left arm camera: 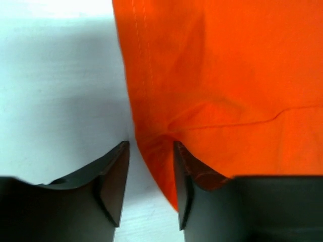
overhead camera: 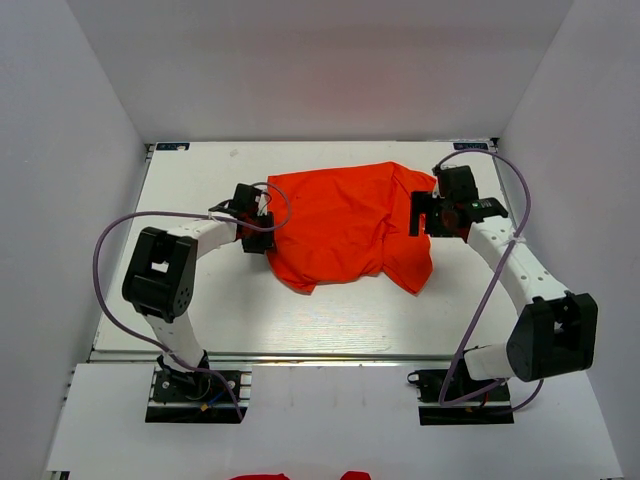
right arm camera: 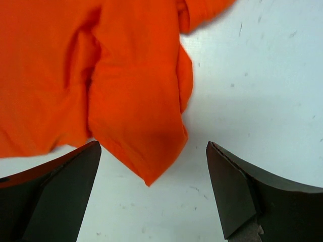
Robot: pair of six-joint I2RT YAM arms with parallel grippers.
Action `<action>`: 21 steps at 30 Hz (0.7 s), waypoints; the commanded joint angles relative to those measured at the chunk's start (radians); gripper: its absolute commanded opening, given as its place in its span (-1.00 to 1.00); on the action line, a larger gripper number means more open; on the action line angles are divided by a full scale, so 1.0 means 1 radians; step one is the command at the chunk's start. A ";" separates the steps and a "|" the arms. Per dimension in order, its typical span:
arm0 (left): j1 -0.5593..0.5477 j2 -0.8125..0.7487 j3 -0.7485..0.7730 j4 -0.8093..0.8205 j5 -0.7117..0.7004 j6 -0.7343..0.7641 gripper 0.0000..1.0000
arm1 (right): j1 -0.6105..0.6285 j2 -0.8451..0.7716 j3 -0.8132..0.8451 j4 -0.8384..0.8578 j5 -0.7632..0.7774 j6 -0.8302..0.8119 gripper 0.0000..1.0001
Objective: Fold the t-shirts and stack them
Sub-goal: Flatten out the tshirt
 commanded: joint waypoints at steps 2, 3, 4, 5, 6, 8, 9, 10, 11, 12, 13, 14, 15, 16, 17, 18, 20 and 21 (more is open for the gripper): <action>-0.024 0.027 -0.006 0.041 -0.012 -0.022 -0.05 | -0.002 -0.049 -0.073 -0.057 -0.035 0.028 0.81; -0.024 0.036 -0.006 0.041 -0.012 -0.022 -0.05 | -0.003 -0.053 -0.083 -0.057 -0.039 0.030 0.81; -0.024 0.037 -0.006 0.050 -0.012 -0.022 -0.12 | -0.005 -0.066 -0.092 -0.057 -0.043 0.036 0.81; -0.034 0.037 -0.006 0.050 -0.012 -0.022 -0.21 | -0.005 -0.064 -0.107 -0.063 -0.049 0.049 0.81; -0.034 0.046 -0.006 0.050 -0.012 -0.022 -0.43 | 0.000 -0.064 -0.127 -0.066 -0.058 0.054 0.81; -0.034 0.046 0.005 0.059 -0.012 -0.013 -0.79 | 0.000 -0.066 -0.164 -0.066 -0.103 0.078 0.81; -0.034 0.046 0.005 0.059 -0.012 -0.013 -1.00 | -0.002 -0.072 -0.208 -0.060 -0.118 0.077 0.81; -0.043 0.046 0.005 0.059 -0.012 -0.013 -1.00 | 0.004 -0.063 -0.219 -0.060 -0.129 0.083 0.78; -0.043 0.046 0.017 0.046 -0.012 -0.013 -1.00 | 0.005 -0.063 -0.230 -0.057 -0.128 0.098 0.78; -0.043 0.029 0.017 0.046 -0.024 -0.013 -1.00 | 0.005 -0.058 -0.241 -0.045 -0.167 0.097 0.74; -0.043 0.017 0.026 0.037 -0.025 -0.013 -1.00 | 0.014 -0.055 -0.267 -0.028 -0.187 0.097 0.74; -0.043 0.001 0.027 0.036 -0.034 -0.013 -1.00 | 0.014 -0.057 -0.274 -0.022 -0.192 0.109 0.71; -0.043 -0.017 0.027 0.036 -0.046 -0.013 -1.00 | 0.011 -0.058 -0.293 0.009 -0.195 0.114 0.71; -0.043 -0.054 0.027 0.036 -0.046 -0.013 -1.00 | 0.011 -0.058 -0.311 0.020 -0.195 0.118 0.71; -0.043 -0.072 0.027 0.027 -0.055 -0.013 -1.00 | 0.018 -0.057 -0.328 0.032 -0.201 0.129 0.68; -0.043 -0.089 0.027 0.027 -0.064 -0.013 -1.00 | 0.017 -0.050 -0.334 0.056 -0.219 0.128 0.68; -0.043 -0.129 0.027 0.027 -0.064 -0.003 -1.00 | 0.023 -0.032 -0.365 0.078 -0.241 0.131 0.65; -0.043 -0.138 0.027 0.027 -0.064 -0.003 -1.00 | 0.029 -0.014 -0.370 0.114 -0.241 0.132 0.62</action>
